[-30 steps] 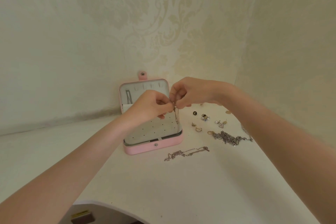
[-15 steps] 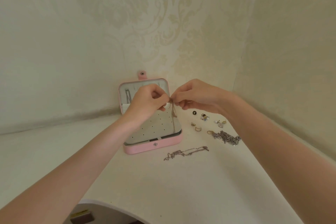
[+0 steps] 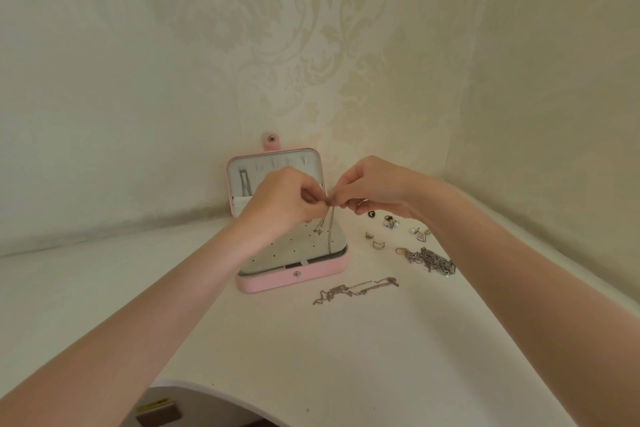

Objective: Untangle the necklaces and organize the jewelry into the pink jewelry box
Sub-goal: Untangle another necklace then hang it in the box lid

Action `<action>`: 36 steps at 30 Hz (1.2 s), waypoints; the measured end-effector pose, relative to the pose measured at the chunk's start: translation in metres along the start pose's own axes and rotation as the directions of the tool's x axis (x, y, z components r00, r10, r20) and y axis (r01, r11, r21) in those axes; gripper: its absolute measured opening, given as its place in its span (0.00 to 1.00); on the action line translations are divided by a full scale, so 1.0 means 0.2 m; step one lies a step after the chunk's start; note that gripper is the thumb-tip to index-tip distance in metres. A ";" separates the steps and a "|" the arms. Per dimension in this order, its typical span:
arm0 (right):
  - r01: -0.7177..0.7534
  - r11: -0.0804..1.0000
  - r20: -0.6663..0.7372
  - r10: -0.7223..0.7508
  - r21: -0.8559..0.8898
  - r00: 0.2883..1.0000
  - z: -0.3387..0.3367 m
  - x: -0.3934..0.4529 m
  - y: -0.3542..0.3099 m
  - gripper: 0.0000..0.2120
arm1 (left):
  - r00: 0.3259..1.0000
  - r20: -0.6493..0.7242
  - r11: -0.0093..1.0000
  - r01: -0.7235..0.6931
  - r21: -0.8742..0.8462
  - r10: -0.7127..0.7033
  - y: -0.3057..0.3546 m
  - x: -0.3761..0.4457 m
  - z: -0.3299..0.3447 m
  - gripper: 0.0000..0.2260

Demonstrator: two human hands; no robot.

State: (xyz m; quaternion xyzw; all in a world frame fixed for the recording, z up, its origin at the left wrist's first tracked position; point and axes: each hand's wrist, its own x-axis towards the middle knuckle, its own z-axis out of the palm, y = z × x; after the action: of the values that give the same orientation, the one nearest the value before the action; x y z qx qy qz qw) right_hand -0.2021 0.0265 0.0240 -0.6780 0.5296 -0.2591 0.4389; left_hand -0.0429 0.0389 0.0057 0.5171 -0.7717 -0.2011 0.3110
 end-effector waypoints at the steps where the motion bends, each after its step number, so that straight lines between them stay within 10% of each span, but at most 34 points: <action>1: -0.006 1.000 -0.022 0.005 -0.020 1.000 0.00 0.00 0.00 0.06 | 1.000 -0.011 1.000 -0.001 0.028 0.002 0.00 0.00 0.00 0.09; 7: -0.013 0.999 -0.002 0.013 0.046 1.000 -0.02 -0.02 0.00 0.04 | 0.987 0.027 0.939 0.159 -0.306 -0.159 -0.01 -0.01 0.00 0.06; 16: -0.045 0.969 0.063 0.031 0.242 0.998 -0.04 -0.01 0.01 0.03 | 0.884 0.312 0.477 0.454 -0.753 -0.348 -0.02 -0.01 0.02 0.05; 36: 0.013 0.990 0.038 -0.019 0.139 0.999 -0.03 0.02 0.04 0.09 | 0.957 0.087 0.755 0.272 -0.596 -0.276 -0.02 0.01 0.07 0.08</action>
State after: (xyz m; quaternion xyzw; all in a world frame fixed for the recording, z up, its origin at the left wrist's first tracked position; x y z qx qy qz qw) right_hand -0.2103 0.0211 0.0192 -0.6551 0.4961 -0.2853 0.4933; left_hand -0.0503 0.0358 -0.0059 0.4991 -0.5824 -0.4774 0.4288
